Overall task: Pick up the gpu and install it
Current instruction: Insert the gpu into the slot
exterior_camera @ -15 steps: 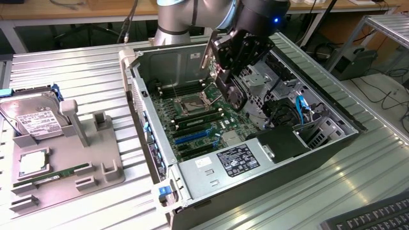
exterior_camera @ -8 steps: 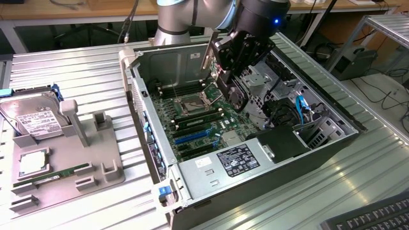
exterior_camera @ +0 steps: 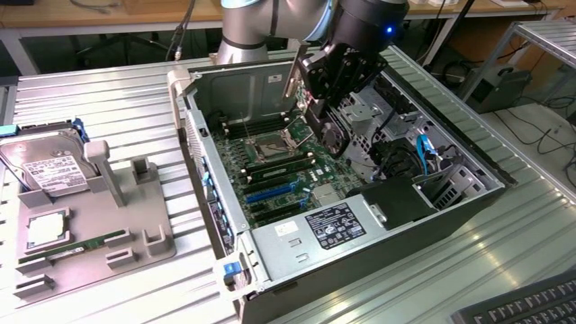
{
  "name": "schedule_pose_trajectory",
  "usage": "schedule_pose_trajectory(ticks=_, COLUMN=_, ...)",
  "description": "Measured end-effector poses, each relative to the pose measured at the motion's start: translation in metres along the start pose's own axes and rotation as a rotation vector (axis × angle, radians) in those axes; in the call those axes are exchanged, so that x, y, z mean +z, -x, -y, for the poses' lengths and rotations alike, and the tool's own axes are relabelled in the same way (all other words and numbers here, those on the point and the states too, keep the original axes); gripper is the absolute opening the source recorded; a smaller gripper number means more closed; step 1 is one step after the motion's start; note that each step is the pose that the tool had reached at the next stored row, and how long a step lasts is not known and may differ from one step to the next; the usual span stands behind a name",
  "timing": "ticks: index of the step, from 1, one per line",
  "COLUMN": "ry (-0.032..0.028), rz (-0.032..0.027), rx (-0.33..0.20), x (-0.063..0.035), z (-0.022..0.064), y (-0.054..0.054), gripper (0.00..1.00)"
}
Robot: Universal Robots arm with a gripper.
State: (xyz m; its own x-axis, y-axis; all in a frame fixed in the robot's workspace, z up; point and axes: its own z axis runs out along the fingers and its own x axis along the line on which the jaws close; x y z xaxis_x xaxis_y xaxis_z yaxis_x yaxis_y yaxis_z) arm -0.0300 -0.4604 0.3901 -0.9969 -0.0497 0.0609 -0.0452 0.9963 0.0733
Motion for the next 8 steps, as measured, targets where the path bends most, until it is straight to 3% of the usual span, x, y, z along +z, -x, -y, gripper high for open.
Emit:
schedule_pose_trajectory(ticks=3, ry=-0.0006, rz=0.0009, rx=-0.009, x=0.0001, z=0.0000, y=0.0000, gripper=0.26)
schedule_pose_trajectory(ticks=8, ry=-0.0072, rz=-0.0070, rx=-0.119, x=0.0007, z=0.0001, y=0.0000, gripper=0.26)
